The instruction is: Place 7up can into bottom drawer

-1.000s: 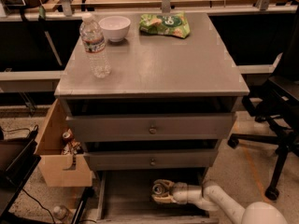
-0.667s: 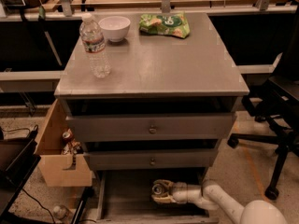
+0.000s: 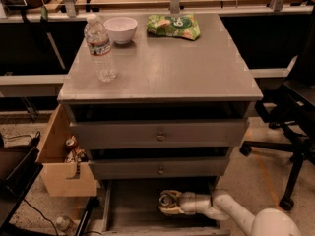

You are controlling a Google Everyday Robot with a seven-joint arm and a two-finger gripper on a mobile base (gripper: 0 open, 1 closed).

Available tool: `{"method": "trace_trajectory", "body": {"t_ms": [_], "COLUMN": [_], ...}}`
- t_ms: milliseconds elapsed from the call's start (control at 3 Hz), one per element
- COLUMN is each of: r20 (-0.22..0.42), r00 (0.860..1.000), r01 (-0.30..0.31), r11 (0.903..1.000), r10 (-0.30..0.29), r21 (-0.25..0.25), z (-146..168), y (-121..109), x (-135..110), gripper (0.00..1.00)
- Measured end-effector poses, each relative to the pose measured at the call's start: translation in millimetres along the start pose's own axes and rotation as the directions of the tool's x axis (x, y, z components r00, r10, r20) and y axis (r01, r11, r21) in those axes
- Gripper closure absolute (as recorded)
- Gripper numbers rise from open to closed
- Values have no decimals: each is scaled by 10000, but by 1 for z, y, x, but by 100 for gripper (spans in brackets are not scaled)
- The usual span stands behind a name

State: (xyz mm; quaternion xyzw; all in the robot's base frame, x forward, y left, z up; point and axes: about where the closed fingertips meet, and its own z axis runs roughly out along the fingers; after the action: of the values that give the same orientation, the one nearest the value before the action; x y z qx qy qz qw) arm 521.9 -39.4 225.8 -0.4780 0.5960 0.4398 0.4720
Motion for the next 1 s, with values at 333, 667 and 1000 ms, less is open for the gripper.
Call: {"method": "trace_trajectory", "body": {"t_ms": [333, 667, 1000], "r20": [20, 39, 59], "r00": [10000, 10000, 10000], "r01": [-13, -26, -38], "r11": [10000, 10000, 9999], "r10": [13, 26, 39], "r21": [-40, -76, -112], "z": [3, 5, 7], "y": [1, 2, 4], "x": [0, 0, 0], "gripper": [59, 36, 13]}}
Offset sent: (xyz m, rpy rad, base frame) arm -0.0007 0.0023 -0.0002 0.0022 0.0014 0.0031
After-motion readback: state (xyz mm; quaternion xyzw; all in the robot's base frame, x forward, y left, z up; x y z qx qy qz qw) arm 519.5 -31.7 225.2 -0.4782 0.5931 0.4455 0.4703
